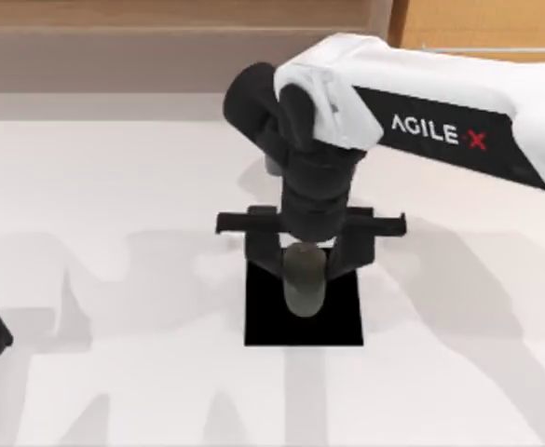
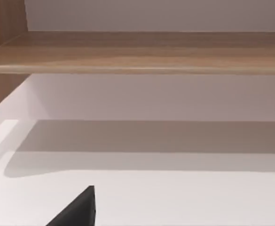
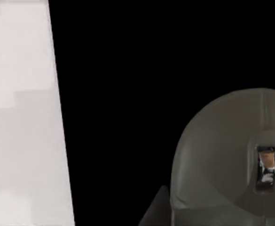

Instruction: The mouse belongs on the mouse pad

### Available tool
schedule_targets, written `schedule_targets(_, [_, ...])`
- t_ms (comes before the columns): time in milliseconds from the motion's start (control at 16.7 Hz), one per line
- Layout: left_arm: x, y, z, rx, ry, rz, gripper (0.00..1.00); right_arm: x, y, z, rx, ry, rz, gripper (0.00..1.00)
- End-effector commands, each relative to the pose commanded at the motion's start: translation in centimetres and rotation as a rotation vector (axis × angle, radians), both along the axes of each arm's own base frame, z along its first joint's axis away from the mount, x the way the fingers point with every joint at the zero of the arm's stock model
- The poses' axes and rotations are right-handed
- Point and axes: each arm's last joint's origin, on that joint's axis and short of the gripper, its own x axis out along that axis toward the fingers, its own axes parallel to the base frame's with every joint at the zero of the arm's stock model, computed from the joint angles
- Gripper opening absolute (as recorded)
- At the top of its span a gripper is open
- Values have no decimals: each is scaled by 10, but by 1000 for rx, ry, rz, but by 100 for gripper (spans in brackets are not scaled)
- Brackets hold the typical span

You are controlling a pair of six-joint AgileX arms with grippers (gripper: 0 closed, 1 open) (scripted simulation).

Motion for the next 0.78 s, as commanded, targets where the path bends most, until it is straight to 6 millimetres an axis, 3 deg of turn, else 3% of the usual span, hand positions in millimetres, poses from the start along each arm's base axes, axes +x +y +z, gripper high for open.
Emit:
schedule_targets(420, [0,0,0,0,0,0,100,1,2,-8,-19,-30,9,0])
schedule_targets(780, [0,0,0,0,0,0,100,1,2,-8,-19,-30,9,45])
